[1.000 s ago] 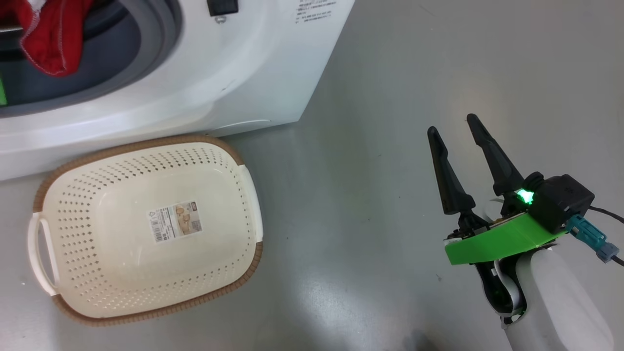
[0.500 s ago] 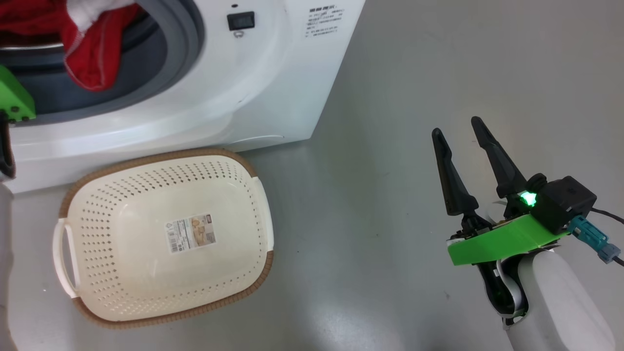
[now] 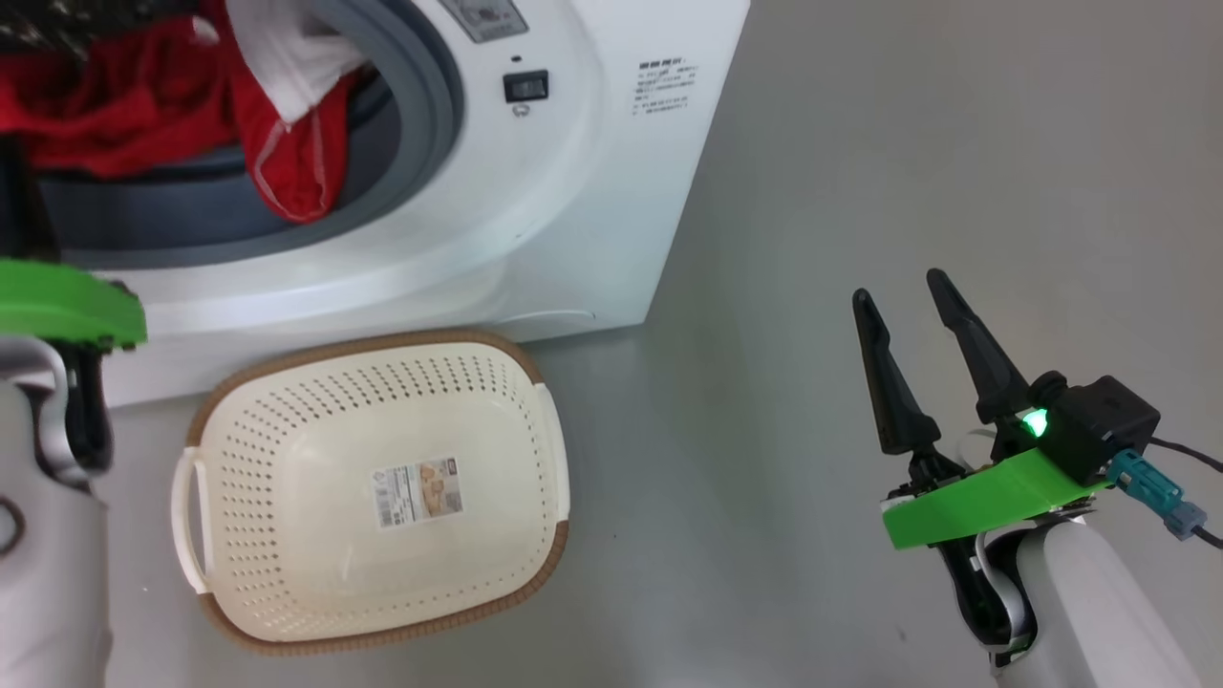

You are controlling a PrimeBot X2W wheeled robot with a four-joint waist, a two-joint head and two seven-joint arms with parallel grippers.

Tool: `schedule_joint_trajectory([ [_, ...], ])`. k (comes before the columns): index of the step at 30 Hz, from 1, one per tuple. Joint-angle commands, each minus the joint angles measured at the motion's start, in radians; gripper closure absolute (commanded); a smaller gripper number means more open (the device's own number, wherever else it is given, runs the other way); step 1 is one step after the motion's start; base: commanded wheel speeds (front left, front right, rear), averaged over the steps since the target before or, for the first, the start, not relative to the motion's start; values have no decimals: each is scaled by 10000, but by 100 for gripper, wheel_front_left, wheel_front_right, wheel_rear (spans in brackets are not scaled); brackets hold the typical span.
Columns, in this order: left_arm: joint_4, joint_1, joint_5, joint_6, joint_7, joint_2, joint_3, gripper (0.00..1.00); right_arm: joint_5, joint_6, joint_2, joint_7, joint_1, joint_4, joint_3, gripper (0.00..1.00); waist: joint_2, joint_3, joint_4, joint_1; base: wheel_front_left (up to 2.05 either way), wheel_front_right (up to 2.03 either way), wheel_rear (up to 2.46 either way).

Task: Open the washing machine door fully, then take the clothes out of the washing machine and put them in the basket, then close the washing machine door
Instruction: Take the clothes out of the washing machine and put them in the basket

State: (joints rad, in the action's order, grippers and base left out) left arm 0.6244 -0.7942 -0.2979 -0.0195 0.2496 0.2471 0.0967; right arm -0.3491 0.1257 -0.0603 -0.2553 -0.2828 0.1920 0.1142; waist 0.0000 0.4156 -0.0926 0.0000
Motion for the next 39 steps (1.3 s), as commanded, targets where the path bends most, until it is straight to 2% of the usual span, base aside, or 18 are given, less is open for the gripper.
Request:
schedule_joint_trajectory([
  [1,-604,376,193,-26,121,427,385,100,84,50,14,-65,220,-190,252,0,0,-482,167,0,0,0,0],
  [15,-3838,2912,489,-139,121,-522,1185,100,64,50,23,-65,989,25,208,0,0,-1974,263,0,0,0,0],
  [27,-6376,4500,478,-127,-164,-1012,984,100,1,50,12,-65,1562,221,218,0,0,-3095,266,0,0,0,0],
  [34,-7337,5059,314,-114,-716,-1196,736,100,-53,50,12,-65,1729,285,329,0,0,-3501,264,0,0,0,0],
  [39,-7230,5627,132,-135,-940,-1465,357,100,-54,50,-15,-65,1736,219,355,0,0,-3340,301,0,0,0,0],
])
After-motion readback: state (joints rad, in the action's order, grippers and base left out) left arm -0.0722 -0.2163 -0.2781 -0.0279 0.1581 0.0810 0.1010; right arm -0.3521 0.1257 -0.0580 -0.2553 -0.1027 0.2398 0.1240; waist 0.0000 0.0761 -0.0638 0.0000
